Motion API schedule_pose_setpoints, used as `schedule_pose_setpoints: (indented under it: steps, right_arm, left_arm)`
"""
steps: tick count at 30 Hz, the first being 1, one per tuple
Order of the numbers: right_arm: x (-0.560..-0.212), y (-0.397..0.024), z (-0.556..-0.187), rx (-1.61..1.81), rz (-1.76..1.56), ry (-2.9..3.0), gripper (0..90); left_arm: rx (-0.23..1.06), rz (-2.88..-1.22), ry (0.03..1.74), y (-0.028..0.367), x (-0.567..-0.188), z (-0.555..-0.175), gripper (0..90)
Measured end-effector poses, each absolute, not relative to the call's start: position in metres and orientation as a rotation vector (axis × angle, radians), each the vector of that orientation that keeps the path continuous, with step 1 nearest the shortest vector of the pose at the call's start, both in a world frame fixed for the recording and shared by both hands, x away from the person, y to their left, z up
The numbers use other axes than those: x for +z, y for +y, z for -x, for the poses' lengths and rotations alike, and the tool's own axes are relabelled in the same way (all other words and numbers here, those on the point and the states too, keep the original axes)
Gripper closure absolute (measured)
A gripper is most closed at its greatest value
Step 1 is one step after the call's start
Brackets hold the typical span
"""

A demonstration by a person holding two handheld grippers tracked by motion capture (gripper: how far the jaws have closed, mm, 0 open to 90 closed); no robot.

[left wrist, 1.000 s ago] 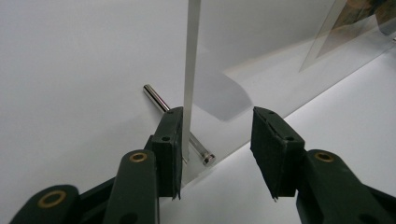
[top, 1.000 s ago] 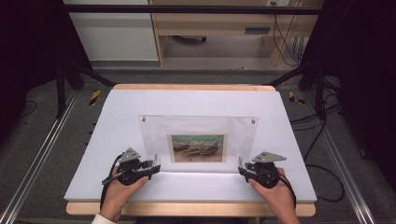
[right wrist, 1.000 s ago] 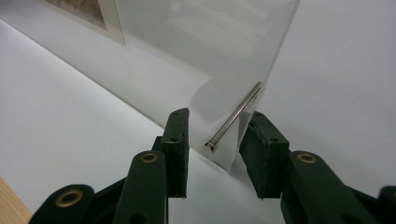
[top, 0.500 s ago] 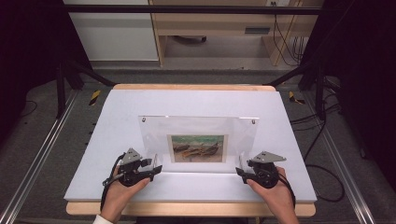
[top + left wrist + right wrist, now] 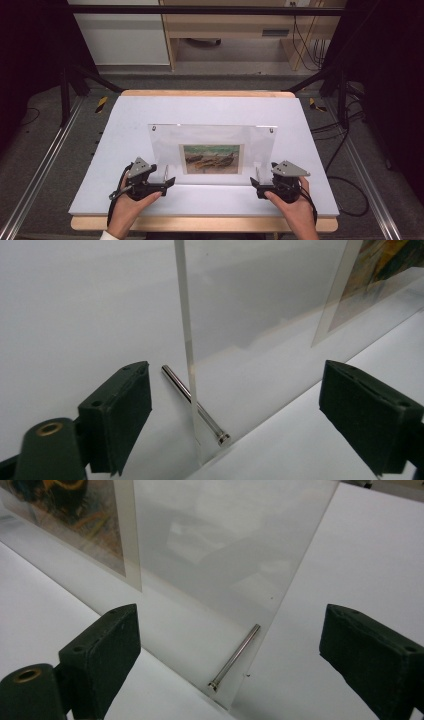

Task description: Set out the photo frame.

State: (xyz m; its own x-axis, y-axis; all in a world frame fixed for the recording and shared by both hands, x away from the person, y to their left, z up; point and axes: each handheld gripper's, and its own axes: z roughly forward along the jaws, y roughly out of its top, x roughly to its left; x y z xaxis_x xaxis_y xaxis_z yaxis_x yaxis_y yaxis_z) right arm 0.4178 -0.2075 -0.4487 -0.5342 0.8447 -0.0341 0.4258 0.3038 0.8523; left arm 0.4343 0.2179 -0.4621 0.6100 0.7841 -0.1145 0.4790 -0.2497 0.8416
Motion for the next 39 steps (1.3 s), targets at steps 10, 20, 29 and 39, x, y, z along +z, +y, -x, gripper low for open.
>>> schedule_pose_setpoints:
  steps: [10, 20, 29, 39]
  right_arm:
    - [-0.438, -0.217, -0.406, 1.190, -1.106, 2.012, 8.0]
    - [-0.435, -0.230, -0.396, 1.179, -1.142, 1.968, 8.7]
    - [-0.436, -0.242, -0.391, 1.168, -1.170, 1.942, 10.3]
    - [-0.438, -0.253, -0.390, 1.132, -1.185, 1.932, 11.6]
  left_arm:
    - [0.455, -1.865, 0.935, 0.231, -0.449, -0.422, 8.7]
    - [0.515, -1.816, 0.962, 0.259, -0.442, -0.423, 8.6]
    - [0.554, -1.797, 1.002, 0.276, -0.441, -0.425, 8.7]
    - [0.589, -1.783, 1.040, 0.291, -0.442, -0.426, 8.7]
